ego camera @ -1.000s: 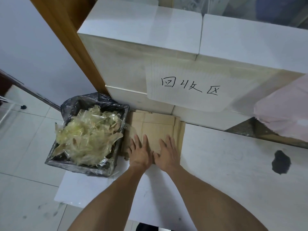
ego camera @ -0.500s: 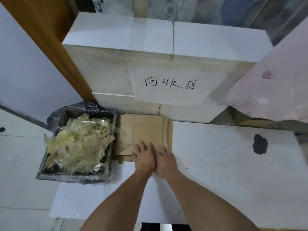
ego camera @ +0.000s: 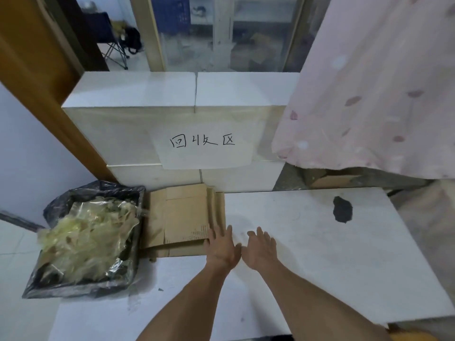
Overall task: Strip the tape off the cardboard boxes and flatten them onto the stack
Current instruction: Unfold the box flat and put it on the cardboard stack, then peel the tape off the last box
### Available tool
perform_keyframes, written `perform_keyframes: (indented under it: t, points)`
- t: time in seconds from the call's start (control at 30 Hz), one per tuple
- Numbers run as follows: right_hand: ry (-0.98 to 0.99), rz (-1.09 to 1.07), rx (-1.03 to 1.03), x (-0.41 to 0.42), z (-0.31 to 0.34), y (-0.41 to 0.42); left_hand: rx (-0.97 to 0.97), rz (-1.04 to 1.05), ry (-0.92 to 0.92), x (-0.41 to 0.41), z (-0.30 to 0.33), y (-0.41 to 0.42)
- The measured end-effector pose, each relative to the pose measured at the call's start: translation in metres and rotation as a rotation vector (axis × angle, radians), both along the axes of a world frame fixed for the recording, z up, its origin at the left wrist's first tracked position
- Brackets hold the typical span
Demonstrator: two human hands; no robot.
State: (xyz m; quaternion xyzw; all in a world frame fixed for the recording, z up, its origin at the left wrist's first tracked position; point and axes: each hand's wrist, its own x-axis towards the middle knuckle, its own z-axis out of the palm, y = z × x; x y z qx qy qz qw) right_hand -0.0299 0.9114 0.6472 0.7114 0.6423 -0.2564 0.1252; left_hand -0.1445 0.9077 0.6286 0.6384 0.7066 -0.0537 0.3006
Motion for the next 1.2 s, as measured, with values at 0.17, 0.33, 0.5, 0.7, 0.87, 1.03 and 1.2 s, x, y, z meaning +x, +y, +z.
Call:
perform_keyframes:
  t: [0.17, 0.33, 0.5, 0.7, 0.87, 1.03, 1.2]
  points:
    - [0.002, -0.065, 0.016, 0.065, -0.003, 0.000, -0.026, -0.087, 0.069, 0.057, -0.006, 0.008]
    - [0.008, -0.085, 0.024, 0.154, -0.008, 0.011, -0.044, -0.150, 0.061, 0.162, -0.004, 0.027]
    - [-0.015, -0.072, 0.075, 0.252, -0.006, 0.041, -0.049, -0.151, 0.060, 0.268, 0.006, 0.050]
    - [-0.001, -0.107, 0.106, 0.326, -0.002, 0.067, -0.002, -0.156, 0.012, 0.343, 0.019, 0.077]
    - [0.009, -0.127, 0.179, 0.348, -0.004, 0.095, 0.066, -0.122, 0.021, 0.368, 0.018, 0.113]
    - [0.065, -0.180, 0.220, 0.365, -0.006, 0.123, 0.111, -0.054, 0.030, 0.376, 0.011, 0.145]
    - [0.115, -0.269, 0.254, 0.377, -0.010, 0.154, 0.148, 0.000, 0.001, 0.381, 0.002, 0.176]
